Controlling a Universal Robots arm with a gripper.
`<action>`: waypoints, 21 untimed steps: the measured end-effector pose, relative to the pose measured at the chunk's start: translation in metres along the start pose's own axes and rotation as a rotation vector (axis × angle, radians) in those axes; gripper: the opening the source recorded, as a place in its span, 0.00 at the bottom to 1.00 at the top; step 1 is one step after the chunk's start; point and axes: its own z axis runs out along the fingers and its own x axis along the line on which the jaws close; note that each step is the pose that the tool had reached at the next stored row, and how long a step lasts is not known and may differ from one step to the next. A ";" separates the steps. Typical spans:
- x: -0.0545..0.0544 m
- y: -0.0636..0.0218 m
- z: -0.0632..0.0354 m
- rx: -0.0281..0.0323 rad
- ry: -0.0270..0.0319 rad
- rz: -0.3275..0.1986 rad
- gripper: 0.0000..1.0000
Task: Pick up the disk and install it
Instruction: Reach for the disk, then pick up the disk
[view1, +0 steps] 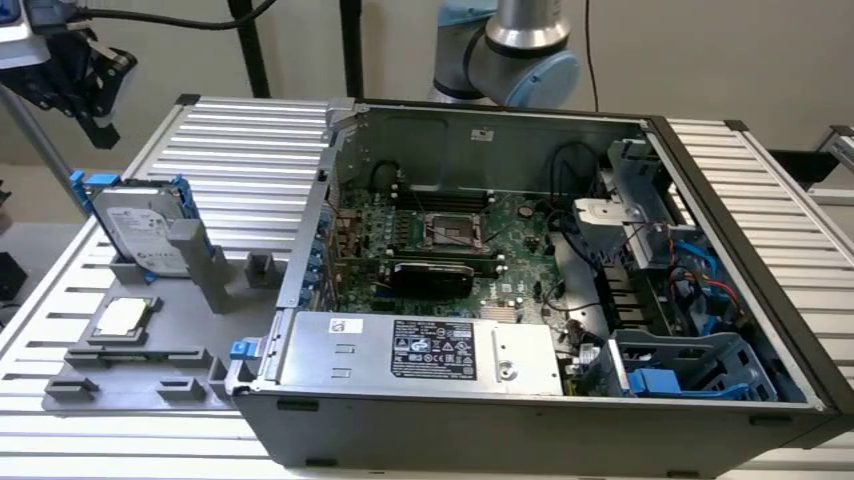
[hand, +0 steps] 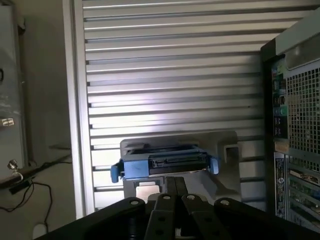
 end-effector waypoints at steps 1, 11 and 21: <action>0.005 0.0000 0.0012 0.0001 0.0001 0.000 0.00; 0.031 0.0038 0.0106 0.0003 0.0012 -0.016 0.00; 0.031 0.0059 0.0129 0.0005 0.0039 -0.034 0.00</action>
